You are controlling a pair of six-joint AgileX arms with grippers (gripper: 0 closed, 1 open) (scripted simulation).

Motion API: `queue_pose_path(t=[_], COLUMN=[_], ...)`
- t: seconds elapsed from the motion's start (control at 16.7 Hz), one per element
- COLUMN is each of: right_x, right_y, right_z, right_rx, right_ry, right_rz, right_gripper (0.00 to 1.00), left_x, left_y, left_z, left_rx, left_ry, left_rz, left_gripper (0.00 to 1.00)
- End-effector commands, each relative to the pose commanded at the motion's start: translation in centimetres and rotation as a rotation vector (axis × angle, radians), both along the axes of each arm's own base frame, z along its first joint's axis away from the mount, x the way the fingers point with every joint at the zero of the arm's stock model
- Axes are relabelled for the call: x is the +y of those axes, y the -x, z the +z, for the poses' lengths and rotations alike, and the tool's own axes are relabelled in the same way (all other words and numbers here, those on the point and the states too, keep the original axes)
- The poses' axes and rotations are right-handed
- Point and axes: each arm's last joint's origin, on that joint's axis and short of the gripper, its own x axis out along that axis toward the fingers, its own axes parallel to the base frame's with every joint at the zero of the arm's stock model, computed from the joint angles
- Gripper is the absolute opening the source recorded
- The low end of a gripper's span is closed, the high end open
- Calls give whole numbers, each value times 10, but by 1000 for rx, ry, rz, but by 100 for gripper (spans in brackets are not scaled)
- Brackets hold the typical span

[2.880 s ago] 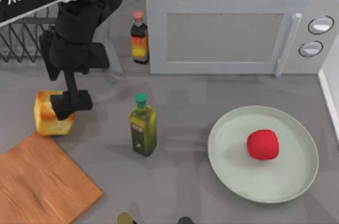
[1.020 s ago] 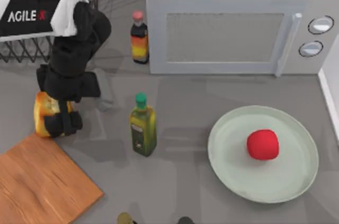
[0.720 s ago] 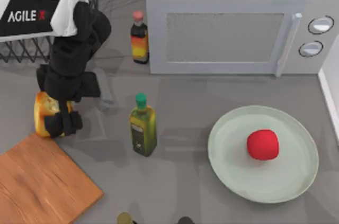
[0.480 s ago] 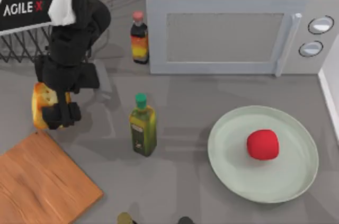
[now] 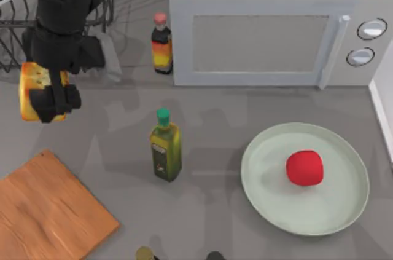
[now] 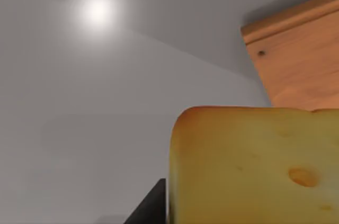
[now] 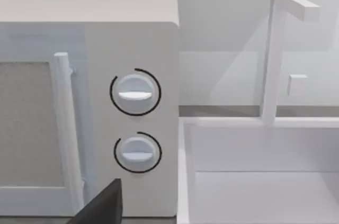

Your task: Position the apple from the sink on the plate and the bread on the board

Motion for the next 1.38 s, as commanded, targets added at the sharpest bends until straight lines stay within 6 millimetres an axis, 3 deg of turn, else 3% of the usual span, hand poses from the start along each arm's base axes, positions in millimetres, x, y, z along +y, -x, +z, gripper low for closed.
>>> queue_pose_path(t=[0.36,0.6,0.96,1.38], right_x=[0,0,0,0], right_y=[0,0,0,0], right_z=[0,0,0,0], right_rx=[0,0,0,0], right_ry=[0,0,0,0], right_rz=[0,0,0,0], right_gripper=[100,100,100,100], left_x=[1,5,23,52], left_y=[1,6,26,73], left_z=[-3,-6,-6,-17], left_rx=[-1,-45,-206,-398], left_ry=[-3,-11,-30,-123], left_rz=[25,198,745,1607], left_gripper=[0,0,0,0])
